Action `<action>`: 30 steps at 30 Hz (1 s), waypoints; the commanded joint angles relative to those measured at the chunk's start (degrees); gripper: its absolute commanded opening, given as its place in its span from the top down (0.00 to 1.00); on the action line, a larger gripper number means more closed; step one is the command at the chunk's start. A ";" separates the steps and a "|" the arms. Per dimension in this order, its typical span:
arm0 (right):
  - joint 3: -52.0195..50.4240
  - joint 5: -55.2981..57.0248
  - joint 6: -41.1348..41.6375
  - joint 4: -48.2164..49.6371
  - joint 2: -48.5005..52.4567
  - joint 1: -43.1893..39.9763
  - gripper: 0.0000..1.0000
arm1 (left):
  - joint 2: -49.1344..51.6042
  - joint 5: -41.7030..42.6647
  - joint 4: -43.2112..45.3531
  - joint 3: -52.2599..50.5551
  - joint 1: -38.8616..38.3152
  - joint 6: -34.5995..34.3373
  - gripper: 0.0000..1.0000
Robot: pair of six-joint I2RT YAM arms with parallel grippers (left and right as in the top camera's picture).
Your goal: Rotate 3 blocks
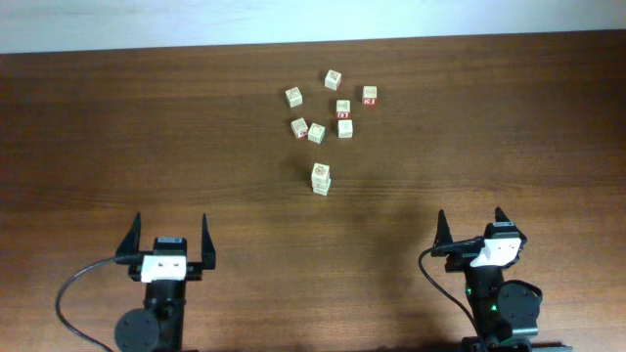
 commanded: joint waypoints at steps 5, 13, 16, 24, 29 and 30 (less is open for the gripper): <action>-0.48 -0.09 0.42 -0.11 -0.37 -0.33 0.02 | -2.82 -0.42 1.66 -5.99 0.35 2.78 0.01; -0.48 -0.09 0.39 -0.11 -0.37 -0.33 0.02 | -2.78 -1.25 -3.43 -5.99 0.35 2.60 0.01; -0.48 -0.09 0.39 -0.11 -0.37 -0.33 0.02 | -2.73 -1.27 -3.43 -5.99 0.35 2.60 0.01; -0.48 -0.09 0.42 -0.09 -0.37 -0.33 0.02 | -2.73 -1.27 -3.43 -5.99 0.35 2.60 0.01; -0.48 -0.09 0.39 -0.11 -0.37 -0.33 0.02 | -2.73 -1.27 -3.43 -5.99 0.35 2.60 0.01; -0.48 -0.09 0.39 -0.09 -0.37 -0.33 0.02 | -2.73 -1.27 -3.43 -5.99 0.35 2.60 0.01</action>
